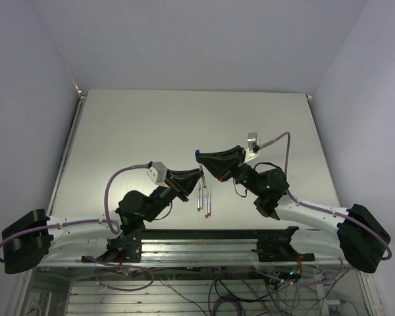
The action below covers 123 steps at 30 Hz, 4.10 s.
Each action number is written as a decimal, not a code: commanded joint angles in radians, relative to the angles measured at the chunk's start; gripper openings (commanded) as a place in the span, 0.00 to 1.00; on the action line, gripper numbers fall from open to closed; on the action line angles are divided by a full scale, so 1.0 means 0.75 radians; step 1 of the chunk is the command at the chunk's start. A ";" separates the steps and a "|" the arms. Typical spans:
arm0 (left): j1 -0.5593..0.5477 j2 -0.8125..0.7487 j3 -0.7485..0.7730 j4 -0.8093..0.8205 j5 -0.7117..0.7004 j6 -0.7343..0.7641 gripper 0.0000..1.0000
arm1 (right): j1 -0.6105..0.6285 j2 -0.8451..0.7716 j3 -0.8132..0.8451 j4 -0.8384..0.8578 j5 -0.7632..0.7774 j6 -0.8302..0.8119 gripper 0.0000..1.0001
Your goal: Insert the pens into the pen caps
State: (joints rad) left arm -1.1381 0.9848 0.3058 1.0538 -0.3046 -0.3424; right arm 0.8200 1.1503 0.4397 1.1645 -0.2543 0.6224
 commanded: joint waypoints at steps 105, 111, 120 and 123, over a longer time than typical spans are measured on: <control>0.830 0.573 0.719 -1.560 0.043 -0.252 0.64 | 0.086 -0.301 0.187 -1.419 1.522 -0.176 0.85; 0.498 0.507 0.659 -1.606 -0.089 -0.306 0.63 | 0.086 -0.338 0.139 -1.444 1.538 -0.108 0.81; 0.280 0.597 0.641 -1.586 -0.093 -0.411 0.60 | 0.086 -0.406 0.082 -1.656 1.644 0.125 0.69; 0.225 0.655 0.665 -1.610 -0.115 -0.427 0.60 | 0.085 -0.448 0.062 -1.717 1.646 0.196 0.70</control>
State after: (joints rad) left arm -0.9237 1.4258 0.7841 -0.1318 -0.3553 -0.6254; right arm 0.8864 0.8574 0.5079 -0.0395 0.9295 0.6613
